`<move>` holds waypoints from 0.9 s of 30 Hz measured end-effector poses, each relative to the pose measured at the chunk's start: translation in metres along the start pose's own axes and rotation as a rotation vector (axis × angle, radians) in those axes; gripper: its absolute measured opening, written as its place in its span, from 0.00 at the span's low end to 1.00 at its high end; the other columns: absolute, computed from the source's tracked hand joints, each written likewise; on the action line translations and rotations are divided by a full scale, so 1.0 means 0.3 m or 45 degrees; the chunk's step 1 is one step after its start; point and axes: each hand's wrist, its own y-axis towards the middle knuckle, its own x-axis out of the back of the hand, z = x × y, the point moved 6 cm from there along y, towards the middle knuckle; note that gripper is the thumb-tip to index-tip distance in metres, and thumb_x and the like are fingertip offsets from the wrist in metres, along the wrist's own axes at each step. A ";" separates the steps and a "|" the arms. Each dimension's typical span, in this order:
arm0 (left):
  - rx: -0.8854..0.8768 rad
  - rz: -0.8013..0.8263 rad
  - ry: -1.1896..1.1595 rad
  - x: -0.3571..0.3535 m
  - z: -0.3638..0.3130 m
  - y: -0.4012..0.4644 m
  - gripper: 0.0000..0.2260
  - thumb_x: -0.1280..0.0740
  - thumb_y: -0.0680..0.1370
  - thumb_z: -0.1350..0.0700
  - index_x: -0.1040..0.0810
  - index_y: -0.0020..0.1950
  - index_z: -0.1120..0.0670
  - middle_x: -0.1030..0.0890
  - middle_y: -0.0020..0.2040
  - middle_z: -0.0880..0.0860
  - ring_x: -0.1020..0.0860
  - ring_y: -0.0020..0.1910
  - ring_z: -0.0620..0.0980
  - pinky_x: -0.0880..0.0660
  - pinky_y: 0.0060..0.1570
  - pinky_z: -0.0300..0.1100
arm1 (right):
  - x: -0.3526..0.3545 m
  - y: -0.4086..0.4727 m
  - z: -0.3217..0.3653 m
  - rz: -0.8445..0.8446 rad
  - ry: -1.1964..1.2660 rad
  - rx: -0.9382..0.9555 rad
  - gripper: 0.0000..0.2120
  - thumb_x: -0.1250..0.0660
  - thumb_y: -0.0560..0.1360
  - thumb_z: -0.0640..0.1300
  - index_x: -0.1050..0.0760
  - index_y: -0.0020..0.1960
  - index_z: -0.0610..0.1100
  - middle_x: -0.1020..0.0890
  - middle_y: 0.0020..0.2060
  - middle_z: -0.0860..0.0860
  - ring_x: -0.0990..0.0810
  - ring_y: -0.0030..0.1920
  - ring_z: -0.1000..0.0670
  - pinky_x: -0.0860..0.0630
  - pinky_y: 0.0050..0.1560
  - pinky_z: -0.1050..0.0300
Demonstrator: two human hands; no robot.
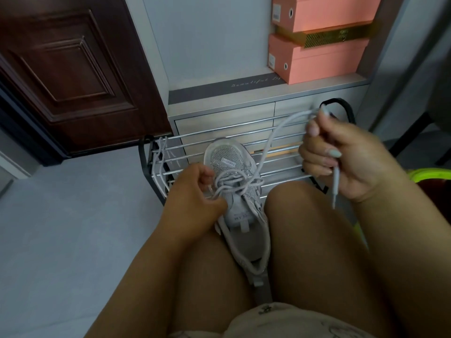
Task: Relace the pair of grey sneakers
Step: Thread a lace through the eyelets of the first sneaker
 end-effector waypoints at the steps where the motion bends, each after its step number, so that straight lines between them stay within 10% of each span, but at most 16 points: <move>1: -0.083 -0.050 0.086 0.011 -0.032 -0.011 0.17 0.27 0.66 0.56 0.28 0.51 0.46 0.26 0.47 0.42 0.26 0.46 0.40 0.30 0.42 0.29 | 0.002 0.005 -0.019 -0.060 0.009 -0.022 0.15 0.44 0.77 0.52 0.30 0.36 0.45 0.37 0.19 0.55 0.42 0.20 0.57 0.45 0.20 0.67; 4: -0.144 -0.063 0.035 0.018 -0.115 -0.053 0.07 0.30 0.68 0.48 0.24 0.44 0.43 0.23 0.40 0.42 0.25 0.41 0.38 0.30 0.37 0.26 | -0.014 0.013 -0.069 -0.195 0.056 -0.077 0.17 0.44 0.77 0.53 0.30 0.34 0.44 0.37 0.22 0.52 0.41 0.21 0.56 0.45 0.20 0.68; 8: 0.037 0.431 -0.229 -0.116 -0.189 -0.121 0.19 0.35 0.65 0.32 0.20 0.45 0.44 0.18 0.39 0.44 0.21 0.35 0.39 0.25 0.34 0.32 | -0.079 0.016 -0.118 -0.340 -0.029 0.036 0.19 0.45 0.80 0.53 0.32 0.35 0.43 0.36 0.23 0.50 0.41 0.23 0.53 0.43 0.21 0.64; 13: -0.006 0.604 -0.322 -0.182 -0.219 -0.137 0.08 0.35 0.78 0.53 0.21 0.43 0.55 0.18 0.35 0.48 0.24 0.27 0.41 0.29 0.32 0.33 | -0.125 0.017 -0.142 -0.389 -0.154 0.117 0.21 0.46 0.80 0.53 0.32 0.34 0.43 0.34 0.23 0.50 0.38 0.24 0.52 0.41 0.25 0.59; 21: -0.023 0.211 -0.269 -0.085 -0.169 -0.083 0.12 0.38 0.79 0.54 0.19 0.42 0.58 0.23 0.26 0.48 0.28 0.21 0.41 0.29 0.28 0.36 | -0.116 -0.003 -0.183 0.010 -0.522 0.053 0.13 0.28 0.67 0.45 0.23 0.41 0.36 0.25 0.30 0.42 0.33 0.28 0.50 0.38 0.29 0.59; 27: 0.125 0.053 0.073 -0.074 -0.123 -0.086 0.11 0.36 0.78 0.46 0.20 0.41 0.51 0.19 0.30 0.49 0.20 0.31 0.47 0.21 0.39 0.48 | -0.053 0.013 -0.149 -0.208 -0.732 0.123 0.05 0.33 0.72 0.37 0.24 0.38 0.36 0.21 0.26 0.50 0.25 0.24 0.56 0.27 0.27 0.65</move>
